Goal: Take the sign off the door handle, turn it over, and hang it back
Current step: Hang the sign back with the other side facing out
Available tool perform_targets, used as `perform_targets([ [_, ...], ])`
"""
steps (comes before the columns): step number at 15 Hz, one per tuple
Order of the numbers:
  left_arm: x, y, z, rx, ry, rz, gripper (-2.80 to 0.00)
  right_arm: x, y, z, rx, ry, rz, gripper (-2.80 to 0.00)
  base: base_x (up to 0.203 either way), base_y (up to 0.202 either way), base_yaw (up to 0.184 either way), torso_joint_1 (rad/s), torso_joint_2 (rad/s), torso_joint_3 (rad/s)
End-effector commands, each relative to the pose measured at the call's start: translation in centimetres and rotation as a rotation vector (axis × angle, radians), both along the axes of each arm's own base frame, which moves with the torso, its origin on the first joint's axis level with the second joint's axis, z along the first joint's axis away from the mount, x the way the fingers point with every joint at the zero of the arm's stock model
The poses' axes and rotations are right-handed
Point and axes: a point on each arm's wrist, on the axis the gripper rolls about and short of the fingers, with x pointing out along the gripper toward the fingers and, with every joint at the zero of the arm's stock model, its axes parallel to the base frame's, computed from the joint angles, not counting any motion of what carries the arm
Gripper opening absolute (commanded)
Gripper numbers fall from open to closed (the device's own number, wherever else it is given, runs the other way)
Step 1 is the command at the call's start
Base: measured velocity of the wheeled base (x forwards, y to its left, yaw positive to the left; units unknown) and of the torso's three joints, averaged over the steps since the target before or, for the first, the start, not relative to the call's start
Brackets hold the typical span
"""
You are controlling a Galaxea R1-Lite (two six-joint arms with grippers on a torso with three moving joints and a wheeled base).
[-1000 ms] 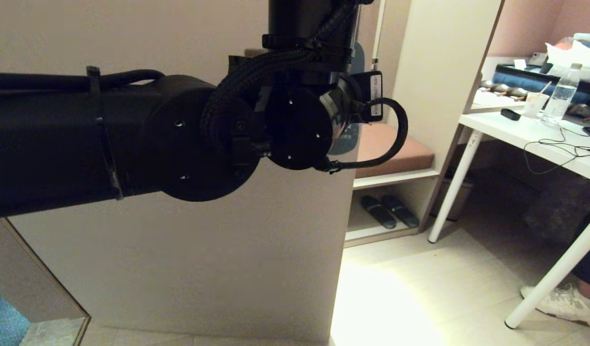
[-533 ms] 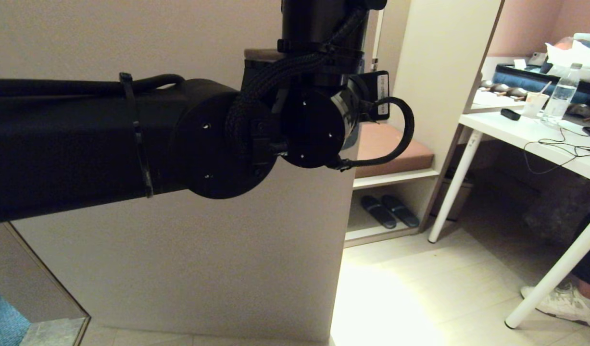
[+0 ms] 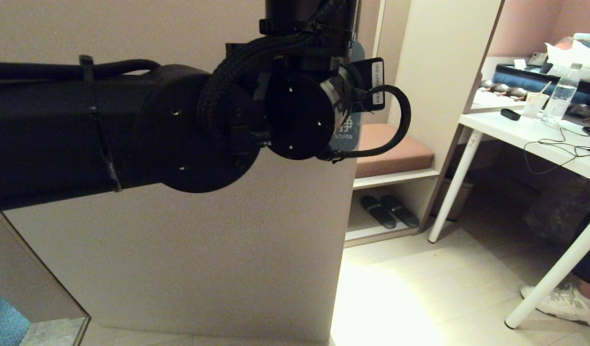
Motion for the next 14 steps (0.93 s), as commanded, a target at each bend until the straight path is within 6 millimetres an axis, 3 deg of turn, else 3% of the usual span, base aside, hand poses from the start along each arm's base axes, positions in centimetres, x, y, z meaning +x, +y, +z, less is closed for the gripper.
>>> perform_targets([
  [1, -0.8, 1.4, 1.2, -0.019, -0.013, 0.007, -2.8, 0.0, 0.0, 0.0, 0.0, 0.001, -0.002, -2.8, 0.0, 0.0, 0.0, 0.0, 0.0, 0.0],
  [7, -3.2, 4.9, 2.5, -0.026, -0.017, 0.033, -2.8, 0.0, 0.0, 0.0, 0.0, 0.001, -0.002, -2.8, 0.0, 0.0, 0.0, 0.0, 0.0, 0.0],
  [14, -5.9, 10.6, 2.0, 0.013, 0.002, 0.079, -2.8, 0.0, 0.0, 0.0, 0.0, 0.001, -0.001, -2.8, 0.0, 0.0, 0.0, 0.0, 0.0, 0.0],
])
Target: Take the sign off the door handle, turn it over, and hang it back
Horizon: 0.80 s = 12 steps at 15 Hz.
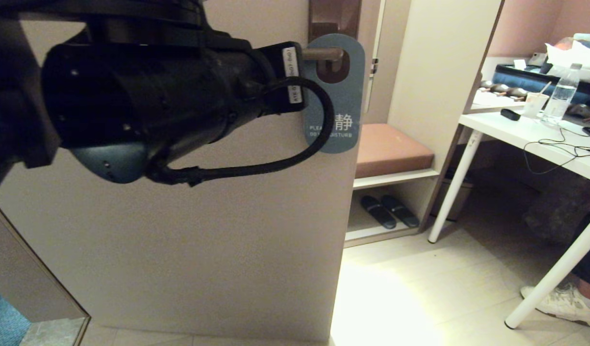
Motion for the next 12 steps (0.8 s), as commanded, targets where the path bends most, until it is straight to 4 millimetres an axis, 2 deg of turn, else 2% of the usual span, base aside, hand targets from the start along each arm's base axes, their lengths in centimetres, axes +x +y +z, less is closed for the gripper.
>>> perform_targets([
  [1, -1.1, 3.1, 0.5, -0.008, -0.013, 0.035, -2.8, 0.0, 0.0, 0.0, 0.0, 0.001, 0.0, -2.8, 0.0, 0.0, 0.0, 0.0, 0.0, 0.0],
  [6, -2.8, 10.1, -0.8, 0.086, -0.026, 0.149, -2.8, 0.0, 0.0, 0.0, 0.0, 0.001, 0.0, -2.8, 0.0, 0.0, 0.0, 0.0, 0.0, 0.0],
  [9, -5.0, 14.4, -2.0, 0.121, -0.043, 0.175, -2.8, 0.0, 0.0, 0.0, 0.0, 0.001, -0.001, -2.8, 0.0, 0.0, 0.0, 0.0, 0.0, 0.0],
  [12, -7.8, 17.9, -4.2, 0.148, -0.054, 0.193, -2.8, 0.0, 0.0, 0.0, 0.0, 0.001, 0.0, -2.8, 0.0, 0.0, 0.0, 0.0, 0.0, 0.0],
])
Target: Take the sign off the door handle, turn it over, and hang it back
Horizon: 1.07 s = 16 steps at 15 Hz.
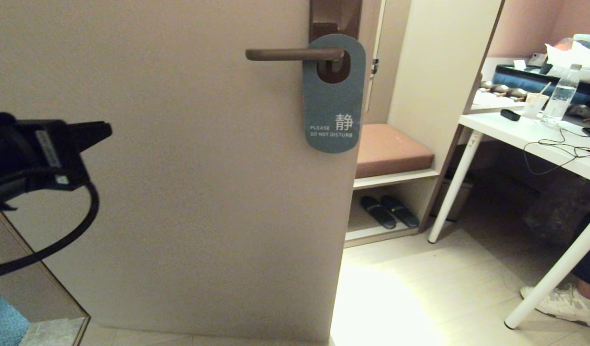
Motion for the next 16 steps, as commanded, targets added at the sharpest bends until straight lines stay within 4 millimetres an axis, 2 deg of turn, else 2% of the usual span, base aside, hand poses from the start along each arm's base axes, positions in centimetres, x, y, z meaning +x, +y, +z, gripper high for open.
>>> perform_targets([
  [1, -3.2, 3.0, -0.9, -0.015, -0.05, 0.038, -2.8, 0.0, 0.0, 0.0, 0.0, 0.001, -0.002, -2.8, 0.0, 0.0, 0.0, 0.0, 0.0, 0.0],
  [3, -4.7, 4.5, -2.3, 0.018, -0.056, 0.077, -2.8, 0.0, 0.0, 0.0, 0.0, 0.001, -0.001, -2.8, 0.0, 0.0, 0.0, 0.0, 0.0, 0.0],
  [7, -6.9, 5.9, -4.5, 0.047, -0.065, 0.136, -2.8, 0.0, 0.0, 0.0, 0.0, 0.001, -0.001, -2.8, 0.0, 0.0, 0.0, 0.0, 0.0, 0.0],
  [10, -8.4, 6.5, -6.4, 0.208, -0.075, 0.147, -2.8, 0.0, 0.0, 0.0, 0.0, 0.001, -0.002, -2.8, 0.0, 0.0, 0.0, 0.0, 0.0, 0.0],
  [13, -9.2, 6.7, -7.9, 0.339, -0.087, 0.144, -2.8, 0.0, 0.0, 0.0, 0.0, 0.001, -0.002, -2.8, 0.0, 0.0, 0.0, 0.0, 0.0, 0.0],
  [16, -9.3, 6.8, -9.6, 0.362, -0.107, 0.138, -2.8, 0.0, 0.0, 0.0, 0.0, 0.001, -0.001, -2.8, 0.0, 0.0, 0.0, 0.0, 0.0, 0.0],
])
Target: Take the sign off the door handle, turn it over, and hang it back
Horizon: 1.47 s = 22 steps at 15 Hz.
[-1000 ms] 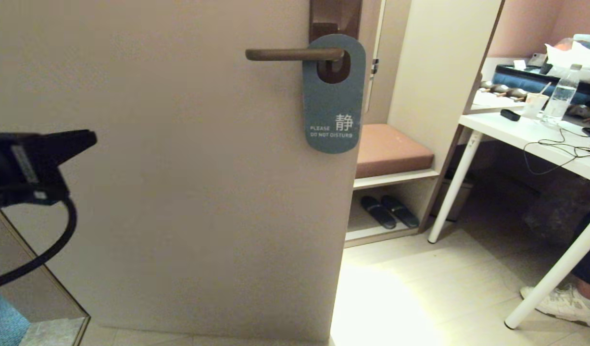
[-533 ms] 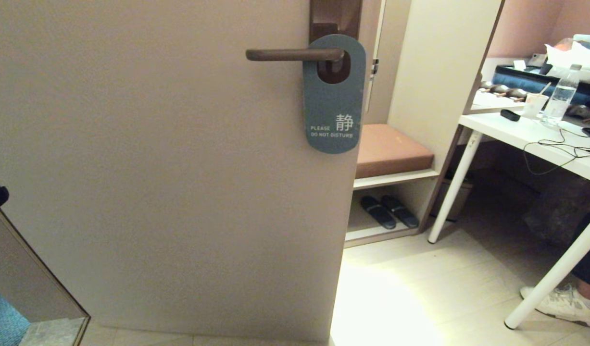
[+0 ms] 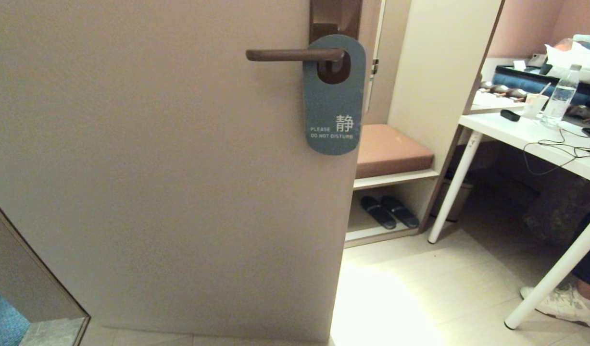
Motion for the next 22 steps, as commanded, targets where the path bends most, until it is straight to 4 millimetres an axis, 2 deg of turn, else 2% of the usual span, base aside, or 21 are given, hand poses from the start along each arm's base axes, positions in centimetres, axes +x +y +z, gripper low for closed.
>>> perform_targets([
  [1, -0.4, 0.2, -1.6, 0.01, -0.009, 0.002, -2.8, 0.0, 0.0, 0.0, 0.0, 0.001, 0.0, -2.8, 0.0, 0.0, 0.0, 0.0, 0.0, 0.0],
  [7, -1.6, 0.2, -9.4, -0.034, 0.019, -0.188, -2.8, 0.0, 0.0, 0.0, 0.0, 0.001, 0.0, -2.8, 0.0, 0.0, 0.0, 0.0, 0.0, 0.0],
  [8, -2.0, 0.1, -9.6, -0.099, 0.011, -0.216, -2.8, 0.0, 0.0, 0.0, 0.0, 0.001, -0.001, -2.8, 0.0, 0.0, 0.0, 0.0, 0.0, 0.0],
  [11, -3.1, 0.2, -10.9, -0.189, 0.059, -0.163, -2.8, 0.0, 0.0, 0.0, 0.0, 0.001, -0.001, -2.8, 0.0, 0.0, 0.0, 0.0, 0.0, 0.0],
  [14, -4.0, 0.2, -12.1, -0.217, 0.092, -0.103, -2.8, 0.0, 0.0, 0.0, 0.0, 0.001, 0.0, -2.8, 0.0, 0.0, 0.0, 0.0, 0.0, 0.0],
  [20, -6.1, 0.4, -13.0, -0.242, -0.081, -0.114, -2.8, 0.0, 0.0, 0.0, 0.0, 0.001, 0.0, -2.8, 0.0, 0.0, 0.0, 0.0, 0.0, 0.0],
  [22, -6.2, 0.6, -13.8, -0.244, -0.025, -0.021, -2.8, 0.0, 0.0, 0.0, 0.0, 0.001, 0.0, -2.8, 0.0, 0.0, 0.0, 0.0, 0.0, 0.0],
])
